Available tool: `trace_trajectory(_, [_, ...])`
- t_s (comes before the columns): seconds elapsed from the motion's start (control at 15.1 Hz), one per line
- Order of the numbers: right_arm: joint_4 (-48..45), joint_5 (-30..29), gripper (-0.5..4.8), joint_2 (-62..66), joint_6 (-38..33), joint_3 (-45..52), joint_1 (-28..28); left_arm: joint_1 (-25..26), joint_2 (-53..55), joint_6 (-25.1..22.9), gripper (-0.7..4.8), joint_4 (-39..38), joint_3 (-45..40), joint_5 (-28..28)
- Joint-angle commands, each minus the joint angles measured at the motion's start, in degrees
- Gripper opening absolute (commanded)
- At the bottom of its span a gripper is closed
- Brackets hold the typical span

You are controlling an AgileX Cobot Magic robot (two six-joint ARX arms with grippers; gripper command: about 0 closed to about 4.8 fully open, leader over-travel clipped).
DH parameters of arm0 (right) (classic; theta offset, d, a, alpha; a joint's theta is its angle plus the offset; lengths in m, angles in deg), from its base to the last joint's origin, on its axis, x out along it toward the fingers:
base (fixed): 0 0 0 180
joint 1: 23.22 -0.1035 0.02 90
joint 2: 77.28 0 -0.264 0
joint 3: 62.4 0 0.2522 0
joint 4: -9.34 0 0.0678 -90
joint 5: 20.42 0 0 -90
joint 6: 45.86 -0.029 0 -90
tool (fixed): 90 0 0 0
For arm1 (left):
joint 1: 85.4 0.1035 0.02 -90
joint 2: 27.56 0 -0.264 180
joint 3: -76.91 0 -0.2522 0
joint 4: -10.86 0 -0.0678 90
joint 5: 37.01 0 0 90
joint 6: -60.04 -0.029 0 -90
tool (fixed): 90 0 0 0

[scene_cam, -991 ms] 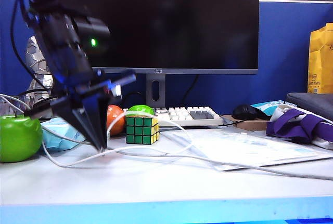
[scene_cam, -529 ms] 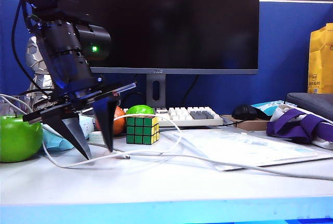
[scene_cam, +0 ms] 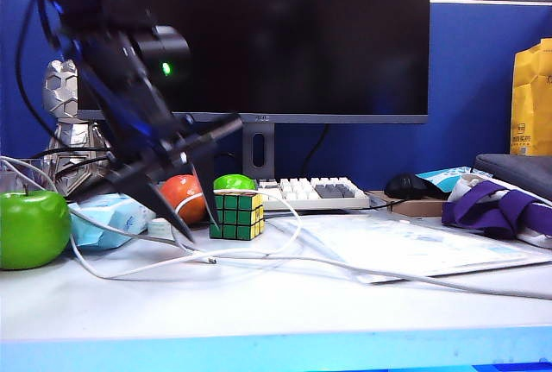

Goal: Pick up the Type-C charging cable and the charging base, insert one end of the Type-C charger into the corresponding slot on the base, and finally place the plugged-in charger back on the table.

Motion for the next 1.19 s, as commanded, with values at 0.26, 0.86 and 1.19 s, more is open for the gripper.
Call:
trace_trajectory(0.26, [-0.2, -0.2, -0.04, -0.4, -0.2, -0.3, 0.0, 0.0, 2.2, 6.3, 1.5, 2.3, 0.1, 0.2])
trace_trajectory(0.86, [-0.2, -0.2, -0.04, -0.4, -0.2, -0.3, 0.0, 0.0, 2.6, 8.9, 1.47, 2.3, 0.1, 4.0])
trace_trajectory(1.19, [0.2, -0.2, -0.04, -0.5, -0.2, -0.3, 0.0, 0.0, 4.7, 10.4, 1.34, 3.3, 0.1, 3.8])
